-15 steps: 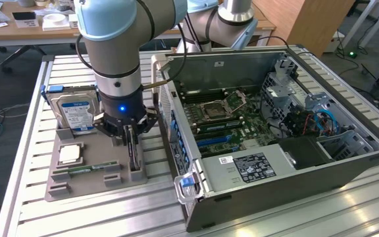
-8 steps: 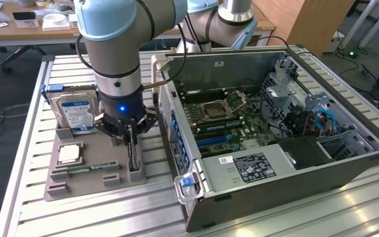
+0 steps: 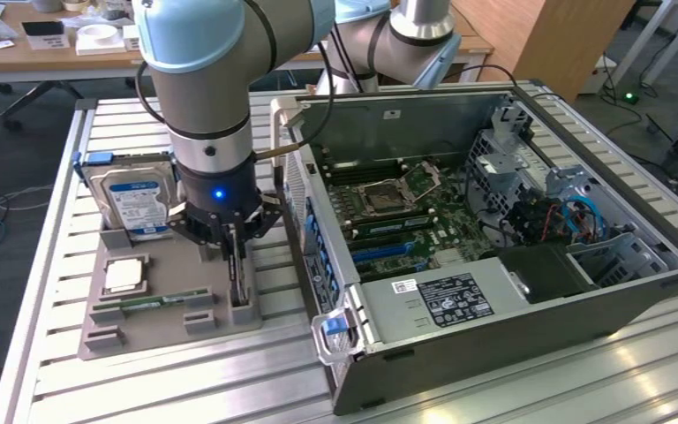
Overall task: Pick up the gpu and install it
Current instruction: 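Pick up the gpu and move the gpu toward the slot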
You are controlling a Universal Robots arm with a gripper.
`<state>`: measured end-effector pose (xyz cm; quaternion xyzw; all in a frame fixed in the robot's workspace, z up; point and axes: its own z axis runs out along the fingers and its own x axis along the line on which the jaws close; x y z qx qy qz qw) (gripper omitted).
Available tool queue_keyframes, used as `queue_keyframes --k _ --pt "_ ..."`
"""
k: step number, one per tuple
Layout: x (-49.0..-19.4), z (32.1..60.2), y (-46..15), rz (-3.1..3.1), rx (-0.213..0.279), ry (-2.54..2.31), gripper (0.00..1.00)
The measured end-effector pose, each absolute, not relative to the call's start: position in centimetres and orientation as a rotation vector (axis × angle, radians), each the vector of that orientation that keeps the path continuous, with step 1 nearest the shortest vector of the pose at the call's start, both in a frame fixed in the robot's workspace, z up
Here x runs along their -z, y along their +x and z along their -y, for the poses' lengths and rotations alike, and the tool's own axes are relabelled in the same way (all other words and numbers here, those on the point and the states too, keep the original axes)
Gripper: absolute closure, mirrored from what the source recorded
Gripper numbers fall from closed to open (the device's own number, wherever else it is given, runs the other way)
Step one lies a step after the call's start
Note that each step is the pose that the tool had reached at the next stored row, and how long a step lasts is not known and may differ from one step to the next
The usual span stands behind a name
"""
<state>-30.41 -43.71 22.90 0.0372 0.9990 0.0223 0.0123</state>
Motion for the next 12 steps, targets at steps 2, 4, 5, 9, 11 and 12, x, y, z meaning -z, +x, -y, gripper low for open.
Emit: queue_keyframes --k 2,4,5,9,11,12 --pt "-22.90 43.72 -30.41 -3.114 -0.069 0.111 0.74" --pt "-22.89 43.72 -30.41 -3.115 -0.068 0.105 0.74" --pt "-22.89 43.72 -30.41 -3.115 -0.068 0.103 0.74" --pt "-22.88 43.72 -30.41 -3.115 -0.064 0.093 0.74" --pt "-22.89 43.72 -30.41 -3.116 -0.062 0.089 0.74" --pt "-22.89 43.72 -30.41 -3.116 -0.062 0.088 0.74"
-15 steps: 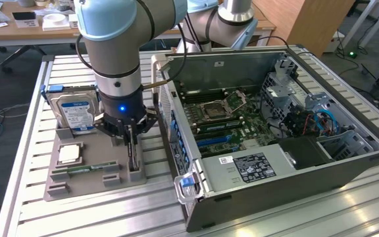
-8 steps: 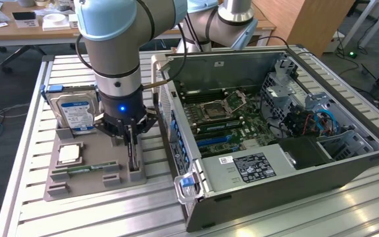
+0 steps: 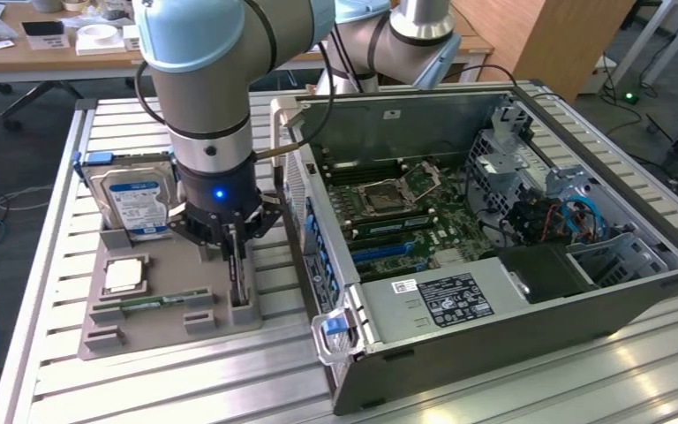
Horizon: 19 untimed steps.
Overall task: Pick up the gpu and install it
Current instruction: 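Pick up the gpu and move the gpu toward the slot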
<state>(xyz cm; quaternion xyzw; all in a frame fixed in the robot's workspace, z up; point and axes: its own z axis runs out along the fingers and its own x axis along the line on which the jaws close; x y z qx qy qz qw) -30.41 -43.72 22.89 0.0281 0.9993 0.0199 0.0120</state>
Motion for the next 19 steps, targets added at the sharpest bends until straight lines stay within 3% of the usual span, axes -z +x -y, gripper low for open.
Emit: queue_keyframes --k 19 --pt "-22.89 43.71 -30.41 -3.116 -0.062 0.071 0.74"
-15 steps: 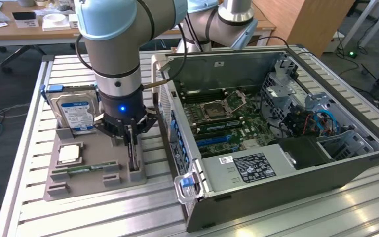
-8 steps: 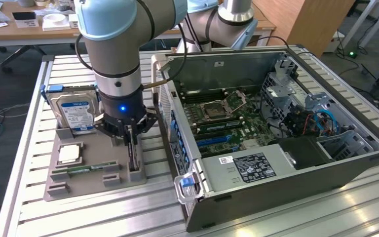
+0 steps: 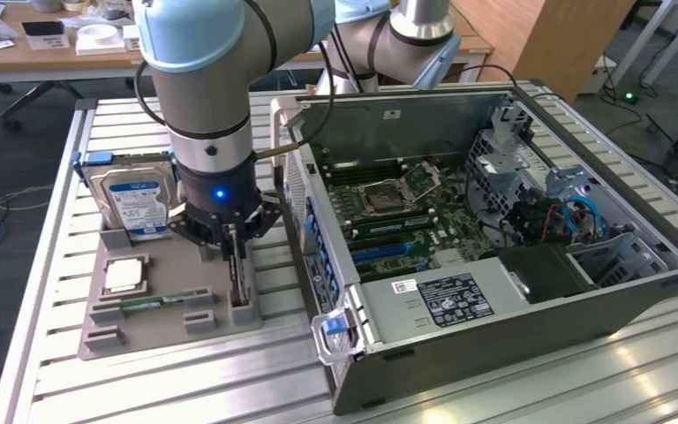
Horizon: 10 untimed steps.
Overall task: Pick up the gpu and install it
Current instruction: 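Pick up the gpu and move the gpu toward the slot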
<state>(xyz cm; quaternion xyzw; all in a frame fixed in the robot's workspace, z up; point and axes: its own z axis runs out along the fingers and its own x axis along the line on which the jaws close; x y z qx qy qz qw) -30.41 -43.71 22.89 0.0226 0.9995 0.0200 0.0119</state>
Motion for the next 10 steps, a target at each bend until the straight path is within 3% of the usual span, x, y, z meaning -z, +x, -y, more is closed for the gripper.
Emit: queue_keyframes --k 10 --pt "-23.81 43.71 -30.41 -3.116 -0.062 0.071 0.74"
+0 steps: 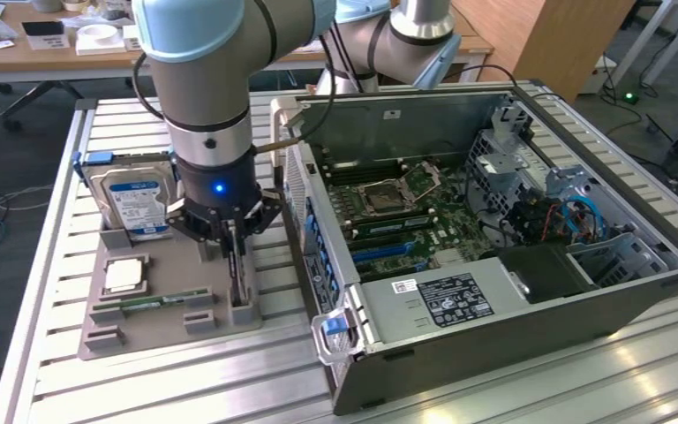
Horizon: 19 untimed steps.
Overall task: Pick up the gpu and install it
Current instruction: 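Pick up the gpu and move the gpu toward the slot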
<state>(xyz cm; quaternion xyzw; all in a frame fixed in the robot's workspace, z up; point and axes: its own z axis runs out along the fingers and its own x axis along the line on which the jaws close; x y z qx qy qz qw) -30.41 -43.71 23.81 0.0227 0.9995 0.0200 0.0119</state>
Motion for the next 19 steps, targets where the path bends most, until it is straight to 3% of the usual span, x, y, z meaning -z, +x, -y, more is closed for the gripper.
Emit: queue_keyframes --k 19 --pt "-30.6 43.7 -30.4 -3.116 -0.062 0.071 0.74"
